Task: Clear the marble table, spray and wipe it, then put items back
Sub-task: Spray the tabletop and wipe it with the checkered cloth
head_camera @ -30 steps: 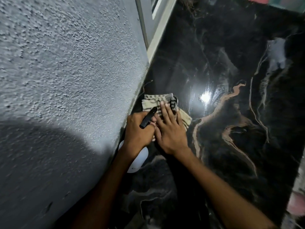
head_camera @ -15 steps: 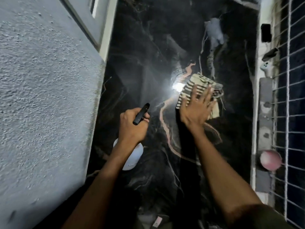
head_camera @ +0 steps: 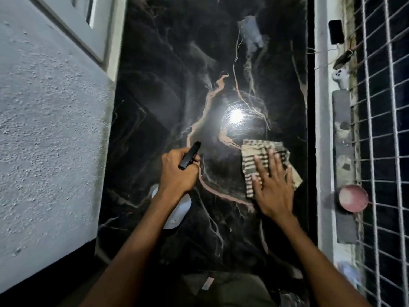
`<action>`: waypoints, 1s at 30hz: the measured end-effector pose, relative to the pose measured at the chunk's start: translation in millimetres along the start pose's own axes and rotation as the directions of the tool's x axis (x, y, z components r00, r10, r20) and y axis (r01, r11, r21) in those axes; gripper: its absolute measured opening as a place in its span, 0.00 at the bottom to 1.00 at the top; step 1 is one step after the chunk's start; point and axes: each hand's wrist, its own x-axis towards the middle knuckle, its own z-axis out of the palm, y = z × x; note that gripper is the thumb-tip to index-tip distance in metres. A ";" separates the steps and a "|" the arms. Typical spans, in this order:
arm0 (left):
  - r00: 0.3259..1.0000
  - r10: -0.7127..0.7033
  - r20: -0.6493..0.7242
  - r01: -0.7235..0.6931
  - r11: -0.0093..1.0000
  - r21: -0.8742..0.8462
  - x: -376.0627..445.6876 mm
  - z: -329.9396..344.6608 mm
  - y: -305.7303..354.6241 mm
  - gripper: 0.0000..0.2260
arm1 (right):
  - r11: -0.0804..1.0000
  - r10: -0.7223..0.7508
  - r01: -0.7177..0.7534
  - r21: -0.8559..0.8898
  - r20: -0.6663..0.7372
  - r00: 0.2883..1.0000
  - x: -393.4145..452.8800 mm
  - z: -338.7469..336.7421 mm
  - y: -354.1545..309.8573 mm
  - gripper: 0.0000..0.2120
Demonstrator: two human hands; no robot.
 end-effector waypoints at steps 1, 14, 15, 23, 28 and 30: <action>1.000 -0.008 -0.005 0.008 1.000 0.004 -4.8 2.3 -1.9 0.07 | 0.998 0.056 -0.056 0.008 0.001 0.998 18.9 -7.0 4.4 0.30; 0.986 -0.136 -0.094 0.136 0.991 -0.009 -85.2 32.7 -12.7 0.04 | 0.823 -0.568 0.563 0.070 0.082 0.819 -84.3 35.1 -106.9 0.24; 0.983 -0.152 -0.106 0.151 0.988 -0.018 -90.1 32.9 -14.6 0.05 | 0.806 -0.592 0.588 0.069 0.074 0.803 -99.2 39.5 -92.7 0.24; 0.938 -0.271 -0.215 0.256 0.962 -0.094 -153.2 28.1 -42.7 0.05 | 0.929 -0.369 0.370 -0.034 0.014 0.929 -96.6 26.8 32.6 0.30; 0.910 -0.311 -0.274 0.277 0.948 -0.157 -205.6 43.1 -55.4 0.06 | 0.955 -0.296 0.296 -0.020 0.000 0.955 -105.1 35.1 -33.6 0.30; 0.906 -0.310 -0.287 0.275 0.949 -0.156 -226.1 55.7 -59.8 0.05 | 0.898 -0.440 0.440 0.002 0.006 0.898 -123.8 40.9 -43.3 0.30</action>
